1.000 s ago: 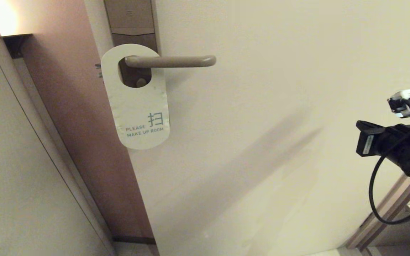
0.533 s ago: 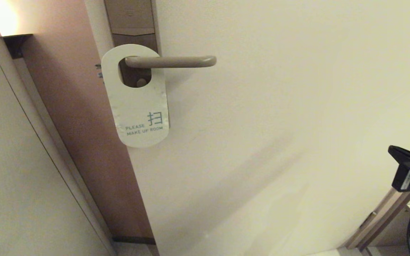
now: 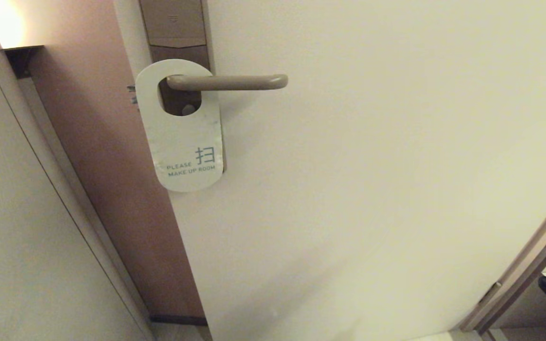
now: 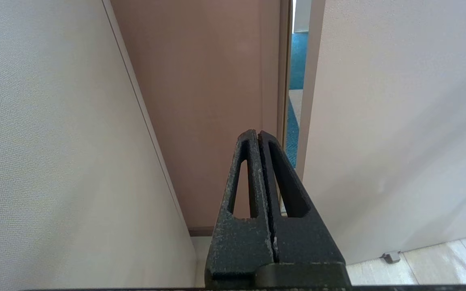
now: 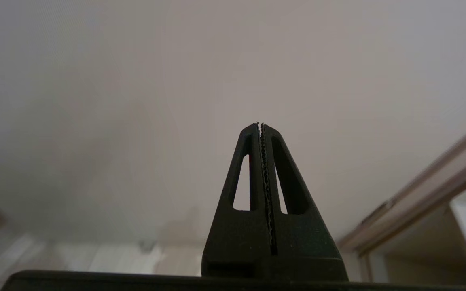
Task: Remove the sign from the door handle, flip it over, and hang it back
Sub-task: Take down the sign
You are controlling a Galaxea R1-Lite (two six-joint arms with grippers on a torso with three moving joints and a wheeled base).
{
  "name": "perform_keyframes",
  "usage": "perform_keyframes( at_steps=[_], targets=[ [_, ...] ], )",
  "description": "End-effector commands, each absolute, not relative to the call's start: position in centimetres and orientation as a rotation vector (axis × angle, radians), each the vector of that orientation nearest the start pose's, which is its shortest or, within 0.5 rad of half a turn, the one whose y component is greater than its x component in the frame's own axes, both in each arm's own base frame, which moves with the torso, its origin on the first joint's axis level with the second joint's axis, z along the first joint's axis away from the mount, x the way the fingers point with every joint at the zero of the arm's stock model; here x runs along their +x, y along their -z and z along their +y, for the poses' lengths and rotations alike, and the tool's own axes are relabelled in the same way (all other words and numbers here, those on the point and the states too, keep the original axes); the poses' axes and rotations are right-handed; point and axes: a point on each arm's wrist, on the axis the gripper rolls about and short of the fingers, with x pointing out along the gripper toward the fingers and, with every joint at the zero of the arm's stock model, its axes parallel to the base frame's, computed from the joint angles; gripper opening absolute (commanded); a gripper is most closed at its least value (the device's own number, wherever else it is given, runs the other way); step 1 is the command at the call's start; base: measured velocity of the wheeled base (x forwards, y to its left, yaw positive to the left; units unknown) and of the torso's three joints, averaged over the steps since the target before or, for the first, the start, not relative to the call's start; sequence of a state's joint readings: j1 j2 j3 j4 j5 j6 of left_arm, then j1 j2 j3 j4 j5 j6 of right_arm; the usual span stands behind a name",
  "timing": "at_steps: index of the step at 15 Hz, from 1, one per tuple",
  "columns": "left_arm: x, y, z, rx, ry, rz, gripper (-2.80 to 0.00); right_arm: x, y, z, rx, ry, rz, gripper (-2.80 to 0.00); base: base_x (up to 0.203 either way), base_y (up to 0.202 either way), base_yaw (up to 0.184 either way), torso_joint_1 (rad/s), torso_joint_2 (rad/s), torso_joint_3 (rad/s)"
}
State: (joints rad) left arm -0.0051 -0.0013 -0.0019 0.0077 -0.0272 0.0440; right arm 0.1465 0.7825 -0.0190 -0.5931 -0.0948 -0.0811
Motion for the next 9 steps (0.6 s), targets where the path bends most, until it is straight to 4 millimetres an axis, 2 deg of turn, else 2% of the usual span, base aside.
perform_keyframes(
  at_steps=[1, 6, 8, 9],
  targets=[
    [-2.3, -7.5, -0.1, 0.044, 0.032, 0.004, -2.8, 4.6, -12.3, 0.5, -0.087, -0.064, 0.124, -2.8, 0.0, 0.0, 0.0, 0.0, 0.0, 0.0],
    [-2.3, -7.5, -0.1, 0.044, 0.032, 0.005, -2.8, 0.6, -9.1, -0.1, -0.036, 0.025, 0.209, -2.8, 0.0, 0.0, 0.0, 0.0, 0.0, 0.0],
    [-2.3, -7.6, -0.1, 0.044, 0.032, 0.004, -2.8, -0.3, -7.8, 0.0, -0.009, 0.028, 0.254, -2.8, 0.0, 0.0, 0.0, 0.0, 0.0, 0.0],
    [-2.3, -7.5, -0.1, 0.044, 0.032, 0.005, -2.8, -0.5, -7.8, 0.0, 0.006, 0.024, 0.227, -2.8, 0.0, 0.0, 0.0, 0.0, 0.0, 0.0]
  ],
)
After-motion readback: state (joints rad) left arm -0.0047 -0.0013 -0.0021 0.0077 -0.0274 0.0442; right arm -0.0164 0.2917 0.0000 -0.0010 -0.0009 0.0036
